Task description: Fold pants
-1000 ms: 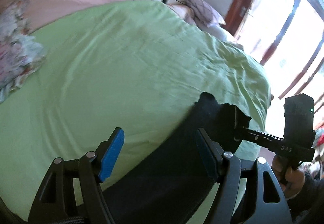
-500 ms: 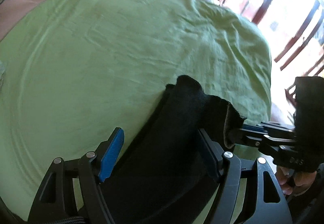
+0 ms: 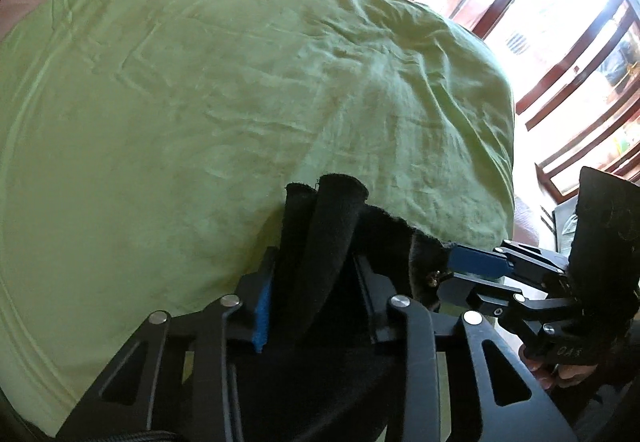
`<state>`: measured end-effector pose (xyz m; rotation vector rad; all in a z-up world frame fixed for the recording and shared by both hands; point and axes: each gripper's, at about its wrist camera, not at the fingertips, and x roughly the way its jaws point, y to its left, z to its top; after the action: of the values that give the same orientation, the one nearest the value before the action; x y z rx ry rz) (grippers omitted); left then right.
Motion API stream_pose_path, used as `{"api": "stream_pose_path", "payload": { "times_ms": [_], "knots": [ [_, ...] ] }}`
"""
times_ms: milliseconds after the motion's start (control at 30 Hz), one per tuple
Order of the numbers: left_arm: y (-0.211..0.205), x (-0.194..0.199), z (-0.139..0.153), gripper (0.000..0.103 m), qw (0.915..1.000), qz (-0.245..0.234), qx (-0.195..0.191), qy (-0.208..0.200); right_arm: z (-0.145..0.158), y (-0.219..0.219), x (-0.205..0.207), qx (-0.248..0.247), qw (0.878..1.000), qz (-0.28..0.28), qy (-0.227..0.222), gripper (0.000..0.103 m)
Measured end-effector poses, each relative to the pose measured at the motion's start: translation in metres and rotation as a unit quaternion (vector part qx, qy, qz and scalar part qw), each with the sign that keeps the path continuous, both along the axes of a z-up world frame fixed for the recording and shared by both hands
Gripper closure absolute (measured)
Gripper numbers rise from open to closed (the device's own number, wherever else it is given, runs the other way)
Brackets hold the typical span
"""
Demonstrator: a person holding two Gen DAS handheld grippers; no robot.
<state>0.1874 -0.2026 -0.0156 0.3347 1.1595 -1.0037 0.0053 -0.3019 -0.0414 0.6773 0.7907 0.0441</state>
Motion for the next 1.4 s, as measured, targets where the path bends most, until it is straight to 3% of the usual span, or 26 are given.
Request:
{"api": "stream_pose_path", "payload": {
  "times_ms": [233,300,333,367,467,633,800,1067,1200,1400],
  "knots": [
    [0.010,0.002,0.008,0.088,0.9992,0.017,-0.033,0.014,-0.009,-0.003,0.004,0.043,0.999,0.007,-0.016,0.066],
    [0.013,0.001,0.011,0.089,0.9990,0.017,-0.038,0.013,-0.009,-0.001,0.007,0.046,0.999,0.017,-0.017,0.067],
    [0.014,0.000,0.013,0.089,0.9989,0.018,-0.043,0.012,-0.008,0.000,0.007,0.045,0.999,0.024,-0.019,0.080],
    [0.016,-0.001,0.015,0.090,0.9988,0.018,-0.045,0.011,-0.008,0.001,0.008,0.053,0.998,0.034,-0.020,0.086],
    [0.022,-0.006,0.026,0.091,0.9982,0.019,-0.057,0.000,-0.006,0.003,0.008,0.060,0.997,0.039,-0.025,0.087],
    [0.052,-0.013,0.060,0.091,0.9944,0.030,-0.099,-0.021,0.025,0.004,0.002,0.070,0.992,0.061,-0.083,0.088],
    [0.090,-0.026,0.091,0.092,0.9887,0.043,-0.134,-0.050,0.058,0.020,0.003,0.090,0.979,0.115,-0.141,0.088],
    [0.160,-0.045,0.119,0.092,0.9776,0.082,-0.179,-0.075,0.087,0.059,0.007,0.139,0.951,0.203,-0.187,0.088],
    [0.186,-0.054,0.115,0.092,0.9730,0.101,-0.191,-0.080,0.092,0.088,0.010,0.150,0.937,0.251,-0.192,0.088],
    [0.231,-0.060,0.091,0.092,0.9665,0.148,-0.199,-0.067,0.085,0.128,0.022,0.152,0.926,0.302,-0.167,0.088]
  ]
}}
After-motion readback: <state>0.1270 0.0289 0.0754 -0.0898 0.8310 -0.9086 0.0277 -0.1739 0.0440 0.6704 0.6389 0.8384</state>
